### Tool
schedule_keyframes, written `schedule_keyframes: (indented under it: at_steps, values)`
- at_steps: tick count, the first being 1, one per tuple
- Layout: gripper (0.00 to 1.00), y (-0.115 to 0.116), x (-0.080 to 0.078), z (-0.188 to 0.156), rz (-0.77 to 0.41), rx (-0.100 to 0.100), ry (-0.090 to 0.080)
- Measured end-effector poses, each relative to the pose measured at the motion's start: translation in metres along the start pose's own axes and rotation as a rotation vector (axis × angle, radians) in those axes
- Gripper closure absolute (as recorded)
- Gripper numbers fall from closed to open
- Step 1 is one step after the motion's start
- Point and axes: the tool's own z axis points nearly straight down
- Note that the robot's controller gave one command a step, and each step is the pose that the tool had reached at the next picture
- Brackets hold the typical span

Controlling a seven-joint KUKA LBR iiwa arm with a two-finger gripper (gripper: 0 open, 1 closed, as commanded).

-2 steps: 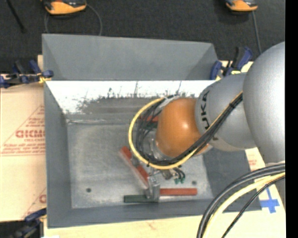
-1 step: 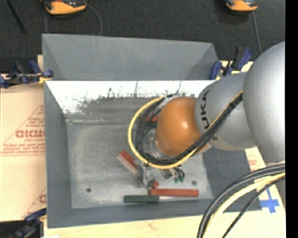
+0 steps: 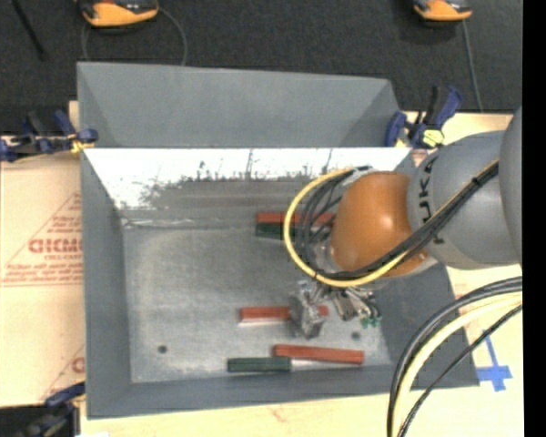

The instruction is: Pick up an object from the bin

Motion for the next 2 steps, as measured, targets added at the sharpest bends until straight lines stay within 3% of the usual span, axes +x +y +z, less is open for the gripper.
schedule_keyframes:
  at_steps: [1,2]
  values:
    - [0.0,0.002,-0.003,-0.001,-0.006,0.002,-0.01]
    - [0.0,0.022,-0.079,-0.008,0.002,-0.002,-0.003]
